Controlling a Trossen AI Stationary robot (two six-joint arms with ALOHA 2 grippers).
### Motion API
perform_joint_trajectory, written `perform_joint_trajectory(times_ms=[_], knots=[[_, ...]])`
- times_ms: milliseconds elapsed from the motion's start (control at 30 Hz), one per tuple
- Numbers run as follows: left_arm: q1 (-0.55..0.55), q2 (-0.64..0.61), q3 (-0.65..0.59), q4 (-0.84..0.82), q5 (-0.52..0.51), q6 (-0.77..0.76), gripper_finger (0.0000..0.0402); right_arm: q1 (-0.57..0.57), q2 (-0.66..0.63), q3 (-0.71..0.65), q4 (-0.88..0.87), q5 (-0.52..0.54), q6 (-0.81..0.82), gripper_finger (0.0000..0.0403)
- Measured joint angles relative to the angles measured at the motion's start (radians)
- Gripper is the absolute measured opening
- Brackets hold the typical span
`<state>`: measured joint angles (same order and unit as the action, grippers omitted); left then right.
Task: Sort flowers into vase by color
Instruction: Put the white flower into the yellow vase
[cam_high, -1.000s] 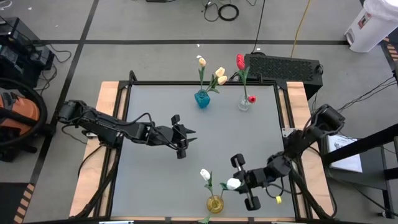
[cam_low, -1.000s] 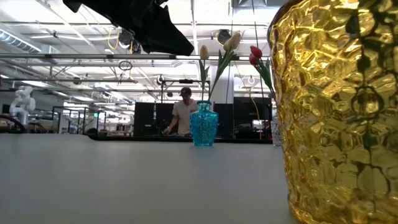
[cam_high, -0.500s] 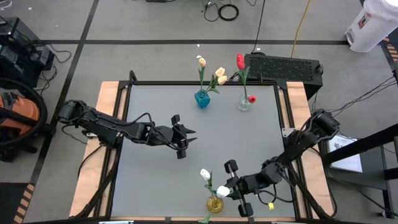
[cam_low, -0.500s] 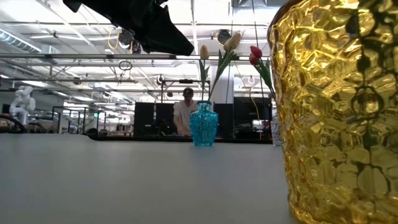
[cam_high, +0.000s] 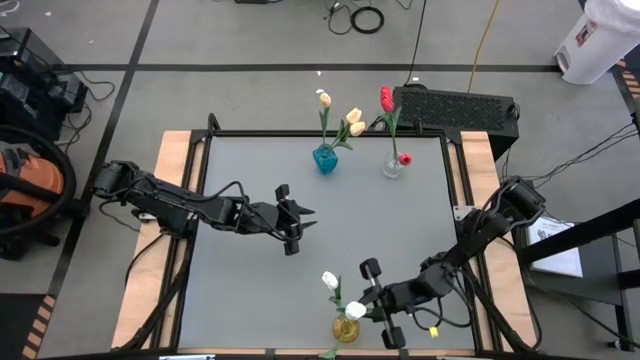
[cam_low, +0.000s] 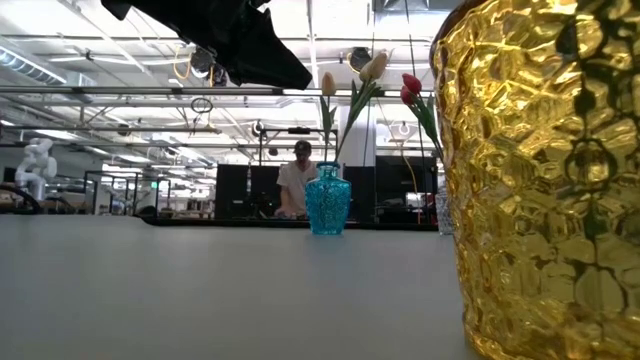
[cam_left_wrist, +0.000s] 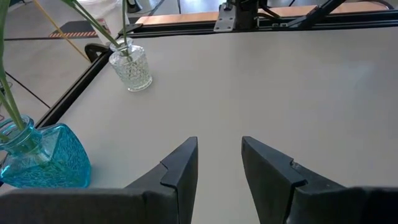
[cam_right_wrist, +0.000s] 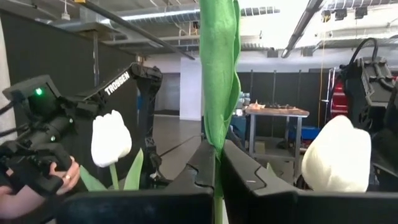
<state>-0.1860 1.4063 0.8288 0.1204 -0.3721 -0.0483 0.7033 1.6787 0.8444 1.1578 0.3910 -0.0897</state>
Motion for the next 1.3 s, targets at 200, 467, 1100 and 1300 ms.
perform_joint_trajectory(times_ms=[200, 467, 1100, 1300], knots=[[0.0, 0.0, 0.0, 0.0, 0.0, 0.0, 0.0132, 0.0, 0.0, 0.0, -0.05, 0.0, 0.016, 0.0], [0.0, 0.0, 0.0, 0.001, 0.0, 0.0, 0.0132, 0.0, 0.0, 0.0, -0.112, 0.0, 0.022, 0.0], [0.0, 0.0, 0.0, 0.001, 0.0, 0.0, 0.0132, 0.005, 0.005, 0.0, -0.176, -0.006, 0.052, 0.0], [0.0, 0.0, 0.0, 0.001, 0.0, -0.001, 0.0132, 0.005, 0.005, 0.0, -0.175, -0.054, 0.053, 0.0]])
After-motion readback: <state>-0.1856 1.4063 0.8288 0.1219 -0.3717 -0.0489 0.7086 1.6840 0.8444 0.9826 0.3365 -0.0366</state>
